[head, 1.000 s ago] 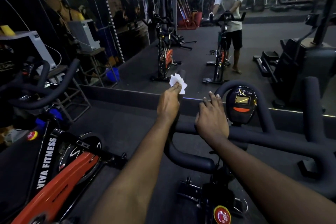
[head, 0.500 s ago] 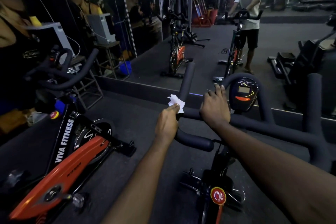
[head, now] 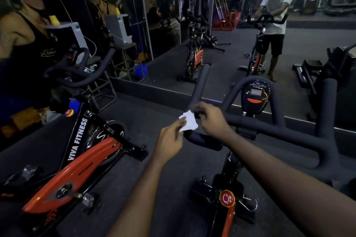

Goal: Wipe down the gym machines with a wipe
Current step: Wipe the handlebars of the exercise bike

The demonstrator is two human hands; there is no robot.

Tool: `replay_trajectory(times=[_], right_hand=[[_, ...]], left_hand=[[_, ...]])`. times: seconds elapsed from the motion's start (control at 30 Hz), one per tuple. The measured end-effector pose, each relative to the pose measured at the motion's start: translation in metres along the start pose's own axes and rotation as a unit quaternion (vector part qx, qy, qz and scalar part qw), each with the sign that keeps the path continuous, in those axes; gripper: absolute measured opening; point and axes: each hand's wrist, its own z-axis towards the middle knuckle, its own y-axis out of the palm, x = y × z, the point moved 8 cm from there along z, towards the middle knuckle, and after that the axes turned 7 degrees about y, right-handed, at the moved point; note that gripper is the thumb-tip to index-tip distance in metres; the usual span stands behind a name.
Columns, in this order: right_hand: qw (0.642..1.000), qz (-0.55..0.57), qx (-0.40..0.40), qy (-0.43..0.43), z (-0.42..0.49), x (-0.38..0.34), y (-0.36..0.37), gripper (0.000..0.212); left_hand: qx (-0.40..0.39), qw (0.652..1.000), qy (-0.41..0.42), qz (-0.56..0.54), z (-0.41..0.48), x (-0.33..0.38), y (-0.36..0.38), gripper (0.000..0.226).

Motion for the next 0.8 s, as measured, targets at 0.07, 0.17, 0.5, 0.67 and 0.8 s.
replay_trajectory(times=[0.07, 0.17, 0.5, 0.67, 0.8], right_hand=[[0.999, -0.025, -0.045, -0.015, -0.01, -0.009, 0.024, 0.028], [0.992, -0.079, -0.093, -0.021, -0.016, -0.015, 0.05, 0.035], [0.955, -0.297, -0.006, -0.024, -0.077, -0.035, 0.049, 0.031], [0.943, -0.328, 0.012, 0.058, -0.067, -0.03, 0.038, 0.021], [0.935, -0.352, -0.024, 0.04, -0.064, -0.029, 0.036, 0.021]], left_hand=[[0.016, 0.994, -0.065, -0.083, 0.003, -0.008, -0.007, 0.054], [0.083, 0.986, -0.107, -0.101, 0.007, -0.017, -0.024, 0.047], [0.038, 0.993, -0.113, 0.015, 0.038, -0.039, -0.016, 0.042], [-0.07, 0.992, -0.089, 0.065, 0.048, -0.037, 0.006, 0.041], [-0.036, 0.991, -0.107, 0.076, 0.048, -0.042, 0.011, 0.039]])
